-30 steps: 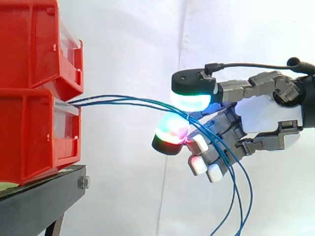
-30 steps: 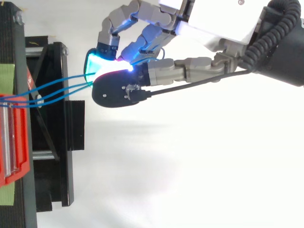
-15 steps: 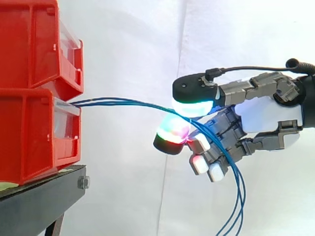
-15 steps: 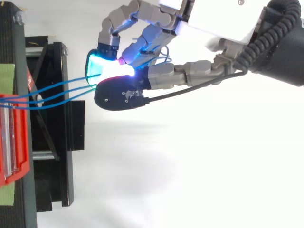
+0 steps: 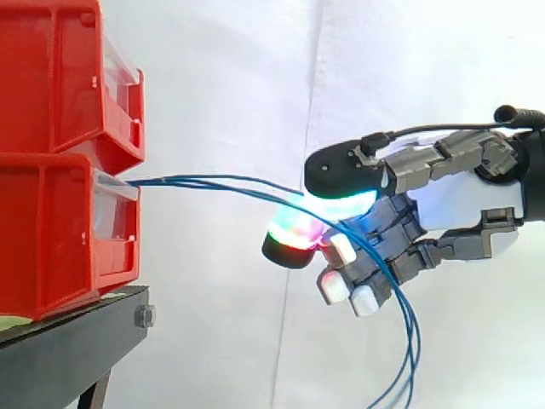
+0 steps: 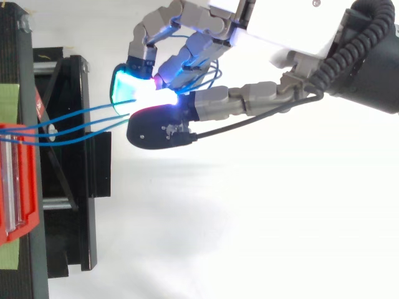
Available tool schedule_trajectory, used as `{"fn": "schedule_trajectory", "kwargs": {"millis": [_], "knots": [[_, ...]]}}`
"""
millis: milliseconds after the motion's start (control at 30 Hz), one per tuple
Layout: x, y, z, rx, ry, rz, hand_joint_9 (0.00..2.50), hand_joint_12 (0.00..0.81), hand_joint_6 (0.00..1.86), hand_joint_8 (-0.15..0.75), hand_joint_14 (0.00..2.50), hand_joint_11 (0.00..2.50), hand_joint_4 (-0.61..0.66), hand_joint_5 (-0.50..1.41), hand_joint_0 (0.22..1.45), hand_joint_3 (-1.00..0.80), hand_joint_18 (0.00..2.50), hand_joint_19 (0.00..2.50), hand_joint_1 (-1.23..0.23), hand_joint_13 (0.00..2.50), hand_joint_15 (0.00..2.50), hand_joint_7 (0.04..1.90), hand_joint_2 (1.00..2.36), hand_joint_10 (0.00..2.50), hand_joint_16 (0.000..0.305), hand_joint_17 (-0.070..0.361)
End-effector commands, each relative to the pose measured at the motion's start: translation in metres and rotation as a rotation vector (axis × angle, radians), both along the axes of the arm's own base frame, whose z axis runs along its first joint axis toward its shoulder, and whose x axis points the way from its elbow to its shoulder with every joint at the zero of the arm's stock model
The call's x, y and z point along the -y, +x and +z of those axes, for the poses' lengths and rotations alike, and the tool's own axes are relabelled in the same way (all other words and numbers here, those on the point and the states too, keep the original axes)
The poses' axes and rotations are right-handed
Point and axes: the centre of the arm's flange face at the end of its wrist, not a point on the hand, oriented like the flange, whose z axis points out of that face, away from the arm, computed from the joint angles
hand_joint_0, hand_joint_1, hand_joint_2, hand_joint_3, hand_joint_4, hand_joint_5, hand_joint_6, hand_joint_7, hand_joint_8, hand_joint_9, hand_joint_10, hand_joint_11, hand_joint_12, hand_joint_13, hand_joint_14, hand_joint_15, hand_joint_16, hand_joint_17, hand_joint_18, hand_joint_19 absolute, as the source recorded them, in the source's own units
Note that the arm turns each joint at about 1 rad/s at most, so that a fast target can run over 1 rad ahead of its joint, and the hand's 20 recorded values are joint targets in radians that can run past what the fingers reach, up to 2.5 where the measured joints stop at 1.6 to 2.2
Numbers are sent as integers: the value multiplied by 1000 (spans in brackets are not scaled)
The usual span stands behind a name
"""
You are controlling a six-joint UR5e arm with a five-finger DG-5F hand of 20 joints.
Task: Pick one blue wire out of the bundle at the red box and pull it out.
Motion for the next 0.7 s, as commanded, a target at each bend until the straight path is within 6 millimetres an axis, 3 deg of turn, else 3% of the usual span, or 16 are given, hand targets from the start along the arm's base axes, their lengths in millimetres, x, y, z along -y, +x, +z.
{"fn": "schedule_trajectory", "kwargs": {"millis": [0,400,467,667], "knots": [[1,0,0,-1,1,-1,634,425,941,292,18,947,187,-263,718,-185,818,461,-944,774,576,886,1019,11,58,131],[0,0,0,0,3,0,620,433,913,318,17,944,216,-246,625,-375,760,488,-936,724,554,880,1009,13,58,131],[0,0,0,0,3,0,711,453,900,355,19,946,209,-221,544,-475,757,557,-804,748,579,886,1002,14,60,135],[1,0,0,-1,1,-1,843,456,858,366,18,945,202,-178,535,-470,752,594,-544,794,579,930,1002,14,59,133]]}}
